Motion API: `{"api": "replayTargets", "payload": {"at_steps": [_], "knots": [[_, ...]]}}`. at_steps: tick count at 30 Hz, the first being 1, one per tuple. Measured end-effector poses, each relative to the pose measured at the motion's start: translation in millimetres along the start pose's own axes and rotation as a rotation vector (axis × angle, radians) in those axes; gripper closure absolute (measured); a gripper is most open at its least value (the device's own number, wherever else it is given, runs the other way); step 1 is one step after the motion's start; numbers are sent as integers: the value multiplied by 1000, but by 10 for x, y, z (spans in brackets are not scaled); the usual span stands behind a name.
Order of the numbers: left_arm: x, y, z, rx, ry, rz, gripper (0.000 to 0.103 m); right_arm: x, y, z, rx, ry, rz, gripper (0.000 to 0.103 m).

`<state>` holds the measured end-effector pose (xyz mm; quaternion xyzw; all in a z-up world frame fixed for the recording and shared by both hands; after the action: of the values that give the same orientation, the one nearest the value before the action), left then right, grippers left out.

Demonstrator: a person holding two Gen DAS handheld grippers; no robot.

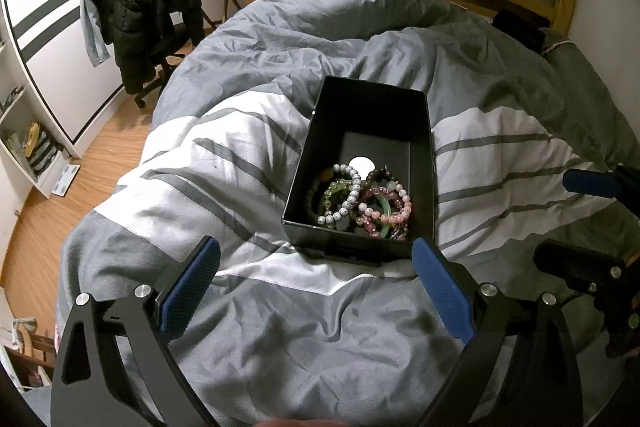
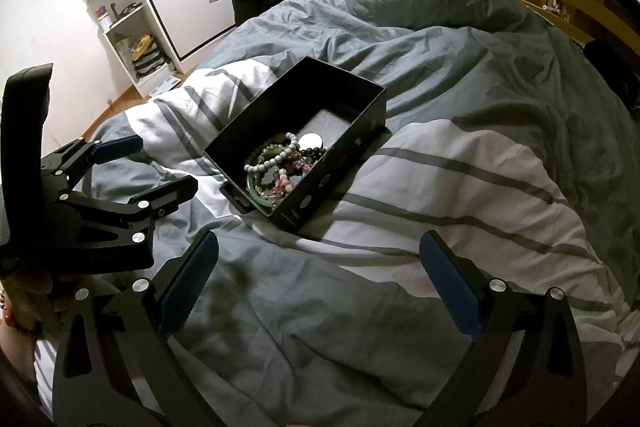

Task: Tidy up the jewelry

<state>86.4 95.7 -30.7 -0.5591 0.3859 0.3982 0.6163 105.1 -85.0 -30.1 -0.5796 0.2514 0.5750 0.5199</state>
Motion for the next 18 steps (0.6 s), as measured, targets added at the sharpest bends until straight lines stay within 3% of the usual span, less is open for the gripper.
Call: {"api": "replayTargets", "payload": {"at_steps": [10, 18], "knots": [[7, 23, -12, 4, -4, 2, 8, -249, 7, -521, 108, 7, -62, 4], [32, 28, -19, 7, -5, 6, 8, -206, 18, -445, 63, 14, -48, 4]]}}
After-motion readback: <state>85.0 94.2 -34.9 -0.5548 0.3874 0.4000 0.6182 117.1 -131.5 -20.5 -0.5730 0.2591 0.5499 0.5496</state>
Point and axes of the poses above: each gripper's, at about its wrist camera, not at the fingertips, and x roughly the way its jaws point, z to its left, y to its underside, the point moved 2 cm from there along x, roughly the way its jaws point, and after that the axes turned 15 degrees about z, right-handed, at the moved point
